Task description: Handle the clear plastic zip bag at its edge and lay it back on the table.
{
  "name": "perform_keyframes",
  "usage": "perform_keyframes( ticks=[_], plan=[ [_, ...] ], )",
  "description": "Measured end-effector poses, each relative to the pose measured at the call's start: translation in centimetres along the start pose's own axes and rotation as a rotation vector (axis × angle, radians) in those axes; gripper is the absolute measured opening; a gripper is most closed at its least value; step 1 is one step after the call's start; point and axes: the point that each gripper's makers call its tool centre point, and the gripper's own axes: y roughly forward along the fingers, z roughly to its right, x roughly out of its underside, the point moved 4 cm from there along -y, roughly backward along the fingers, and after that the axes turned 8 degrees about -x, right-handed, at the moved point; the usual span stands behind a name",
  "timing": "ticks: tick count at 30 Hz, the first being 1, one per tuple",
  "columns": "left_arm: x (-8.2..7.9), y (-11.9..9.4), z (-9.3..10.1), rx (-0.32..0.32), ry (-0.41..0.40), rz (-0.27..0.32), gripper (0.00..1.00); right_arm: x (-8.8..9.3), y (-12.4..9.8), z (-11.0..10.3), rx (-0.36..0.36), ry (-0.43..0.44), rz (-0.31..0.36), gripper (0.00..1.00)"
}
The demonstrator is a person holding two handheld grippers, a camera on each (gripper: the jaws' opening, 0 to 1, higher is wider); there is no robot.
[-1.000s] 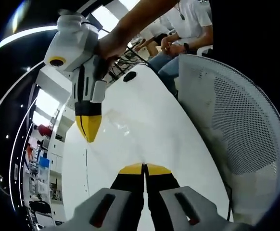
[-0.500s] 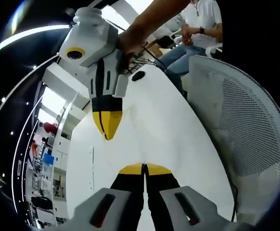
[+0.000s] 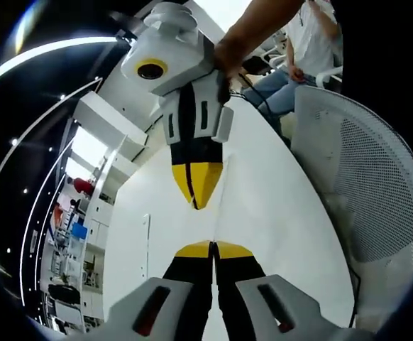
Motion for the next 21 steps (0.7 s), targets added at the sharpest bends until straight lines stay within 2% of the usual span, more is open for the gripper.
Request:
perform_keyframes(
  ticks=[7,17,21],
  plan=[
    [0.2,0.0,-0.5,-0.015,-0.003,-0.004,0.00,-0.3,-0.3,-0.3,-0.016,0.019,0.010,0.00],
    [0.8,0.0,-0.7,-0.020,-0.019,-0.013,0.00,-1.1,-1.2,-0.1,-0.026,0.044,0.044,0.12],
    [0.6,0.0,-0.7,-0.019,-0.019,-0.009,0.00,-1.0,-1.0,-0.3,-0.034,0.033,0.020,0.19]
  ],
)
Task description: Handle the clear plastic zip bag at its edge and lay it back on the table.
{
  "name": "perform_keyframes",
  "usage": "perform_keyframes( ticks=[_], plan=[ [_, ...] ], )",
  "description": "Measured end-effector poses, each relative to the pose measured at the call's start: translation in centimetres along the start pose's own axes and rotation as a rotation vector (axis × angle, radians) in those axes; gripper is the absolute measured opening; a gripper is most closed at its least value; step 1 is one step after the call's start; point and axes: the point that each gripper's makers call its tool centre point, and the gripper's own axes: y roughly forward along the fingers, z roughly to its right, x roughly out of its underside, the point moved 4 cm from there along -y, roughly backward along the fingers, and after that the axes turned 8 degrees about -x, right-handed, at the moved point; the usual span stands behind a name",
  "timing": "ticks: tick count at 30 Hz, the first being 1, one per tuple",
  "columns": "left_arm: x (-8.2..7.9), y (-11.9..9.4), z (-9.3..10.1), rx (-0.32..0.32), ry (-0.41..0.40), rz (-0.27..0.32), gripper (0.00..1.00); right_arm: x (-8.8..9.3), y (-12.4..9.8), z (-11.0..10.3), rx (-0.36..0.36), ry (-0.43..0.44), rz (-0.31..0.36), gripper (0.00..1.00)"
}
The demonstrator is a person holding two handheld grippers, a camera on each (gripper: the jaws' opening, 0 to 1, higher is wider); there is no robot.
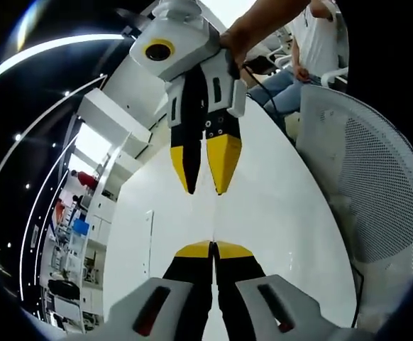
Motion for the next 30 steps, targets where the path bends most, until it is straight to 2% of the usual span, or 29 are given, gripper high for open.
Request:
perform_keyframes(
  ticks=[8,18,25,30],
  plan=[
    [-0.3,-0.2,-0.2,-0.007,0.001,0.003,0.00,0.9,0.2,0.2,0.009,-0.013,-0.060,0.18],
    [-0.1,-0.4,-0.5,-0.019,-0.011,0.006,0.00,2.2,-0.2,0.0,0.003,0.020,-0.090,0.00],
    [0.0,-0.5,-0.7,-0.024,-0.035,0.011,0.00,2.1,-0.1,-0.2,-0.005,0.015,-0.098,0.00],
    [-0.1,-1.1,-1.4,-0.061,-0.083,0.046,0.02,1.9,-0.1,0.1,0.000,0.012,-0.095,0.00]
  ],
)
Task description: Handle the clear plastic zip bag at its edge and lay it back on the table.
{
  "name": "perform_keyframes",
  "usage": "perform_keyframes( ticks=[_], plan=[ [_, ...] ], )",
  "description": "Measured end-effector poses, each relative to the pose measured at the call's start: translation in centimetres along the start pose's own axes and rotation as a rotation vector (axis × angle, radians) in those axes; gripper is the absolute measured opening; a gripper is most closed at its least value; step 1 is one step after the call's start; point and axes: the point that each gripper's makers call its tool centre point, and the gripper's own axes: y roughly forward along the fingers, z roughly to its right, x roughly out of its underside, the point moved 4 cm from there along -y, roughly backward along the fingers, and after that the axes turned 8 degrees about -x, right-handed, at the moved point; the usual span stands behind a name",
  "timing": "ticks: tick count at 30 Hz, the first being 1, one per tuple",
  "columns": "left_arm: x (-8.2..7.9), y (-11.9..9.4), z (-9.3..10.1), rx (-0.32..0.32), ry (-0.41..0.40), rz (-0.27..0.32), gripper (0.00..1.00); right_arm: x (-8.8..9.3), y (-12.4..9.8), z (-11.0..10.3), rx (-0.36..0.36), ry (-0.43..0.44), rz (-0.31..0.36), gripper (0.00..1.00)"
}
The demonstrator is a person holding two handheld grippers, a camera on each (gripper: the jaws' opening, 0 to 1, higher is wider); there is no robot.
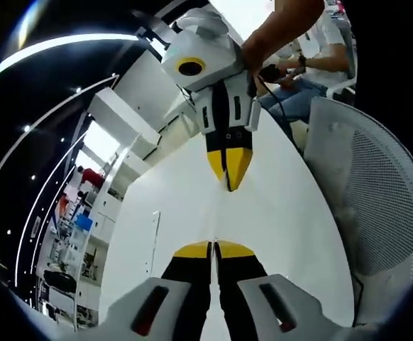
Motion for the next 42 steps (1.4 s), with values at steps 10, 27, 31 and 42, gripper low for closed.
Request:
perform_keyframes(
  ticks=[10,27,31,42],
  plan=[
    [0.9,-1.4,-1.3,-0.093,-0.142,0.042,0.12,-0.6,-0.1,1.2,0.022,0.018,0.030,0.00],
    [3.7,-3.4,-4.1,-0.170,-0.188,-0.012,0.19,-2.4,-0.7,2.4,0.041,-0.050,0.056,0.00],
    [4.2,-3.2,-4.5,-0.141,-0.181,-0.025,0.17,-3.0,-1.1,3.0,0.050,-0.072,0.064,0.00],
    [4.6,-2.0,-4.9,-0.104,-0.166,-0.030,0.00,-3.5,-1.3,4.3,0.059,-0.129,0.055,0.00]
  ],
)
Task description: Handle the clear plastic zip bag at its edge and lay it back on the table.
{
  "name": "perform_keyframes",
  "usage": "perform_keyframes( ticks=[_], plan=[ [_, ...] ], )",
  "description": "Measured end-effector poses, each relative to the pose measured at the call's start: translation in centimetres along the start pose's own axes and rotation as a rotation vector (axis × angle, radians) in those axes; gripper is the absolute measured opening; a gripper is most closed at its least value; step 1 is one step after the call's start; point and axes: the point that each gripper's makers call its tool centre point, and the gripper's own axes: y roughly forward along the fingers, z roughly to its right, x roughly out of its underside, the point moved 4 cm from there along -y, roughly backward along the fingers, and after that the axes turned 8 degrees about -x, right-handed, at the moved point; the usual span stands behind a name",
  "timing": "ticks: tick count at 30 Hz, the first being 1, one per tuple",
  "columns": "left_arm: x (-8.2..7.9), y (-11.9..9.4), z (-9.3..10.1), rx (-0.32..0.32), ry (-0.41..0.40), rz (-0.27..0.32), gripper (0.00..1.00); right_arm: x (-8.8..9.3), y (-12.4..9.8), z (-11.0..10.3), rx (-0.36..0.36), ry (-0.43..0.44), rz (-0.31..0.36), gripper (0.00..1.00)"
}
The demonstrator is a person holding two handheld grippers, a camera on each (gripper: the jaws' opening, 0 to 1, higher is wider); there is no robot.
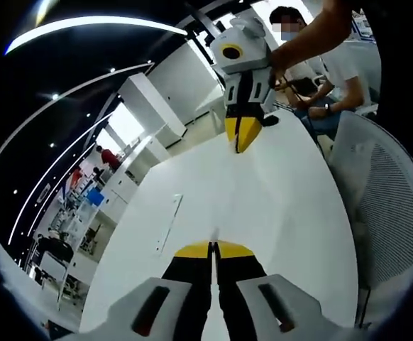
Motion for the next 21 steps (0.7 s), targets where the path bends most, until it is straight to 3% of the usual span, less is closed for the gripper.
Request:
perform_keyframes(
  ticks=[21],
  plan=[
    [0.2,2.1,-3.0,-0.089,0.023,0.001,0.00,-0.4,1.4,5.1,0.091,-0.092,0.023,0.00]
  ],
)
